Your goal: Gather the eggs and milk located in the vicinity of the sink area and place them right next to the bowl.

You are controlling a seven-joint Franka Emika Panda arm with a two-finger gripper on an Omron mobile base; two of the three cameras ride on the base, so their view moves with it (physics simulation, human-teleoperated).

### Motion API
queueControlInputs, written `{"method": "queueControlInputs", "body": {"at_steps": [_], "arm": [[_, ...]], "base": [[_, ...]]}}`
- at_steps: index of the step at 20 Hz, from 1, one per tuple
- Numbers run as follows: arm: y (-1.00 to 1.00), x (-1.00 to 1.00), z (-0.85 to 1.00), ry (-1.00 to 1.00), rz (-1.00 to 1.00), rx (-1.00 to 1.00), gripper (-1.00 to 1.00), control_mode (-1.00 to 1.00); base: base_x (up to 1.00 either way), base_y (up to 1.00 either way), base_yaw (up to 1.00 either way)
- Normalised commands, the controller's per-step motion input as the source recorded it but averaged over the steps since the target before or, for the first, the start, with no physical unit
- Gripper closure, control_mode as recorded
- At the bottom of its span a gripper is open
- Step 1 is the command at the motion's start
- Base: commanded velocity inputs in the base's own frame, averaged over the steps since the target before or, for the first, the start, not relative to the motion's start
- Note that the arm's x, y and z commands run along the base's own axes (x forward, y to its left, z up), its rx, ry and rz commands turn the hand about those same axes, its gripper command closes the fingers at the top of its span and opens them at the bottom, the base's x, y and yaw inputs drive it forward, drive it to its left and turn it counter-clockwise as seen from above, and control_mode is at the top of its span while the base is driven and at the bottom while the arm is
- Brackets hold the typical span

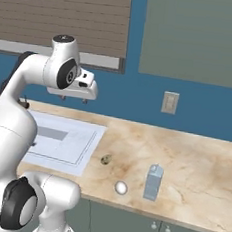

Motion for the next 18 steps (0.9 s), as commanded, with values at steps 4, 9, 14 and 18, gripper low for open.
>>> {"method": "queueControlInputs", "body": {"at_steps": [4,9,14,18], "arm": [[0.00,0.00,0.00,0.00,0.00,0.00,-1.00,1.00],[0.00,0.00,0.00,0.00,0.00,0.00,-1.00,1.00],[0.00,0.00,0.00,0.00,0.00,0.00,-1.00,1.00],[0.00,0.00,0.00,0.00,0.00,0.00,-1.00,1.00]], "base": [[-0.06,-0.43,0.07],[-0.10,-0.46,0.09],[-0.09,-0.46,0.06],[-0.17,-0.48,0.01]]}}
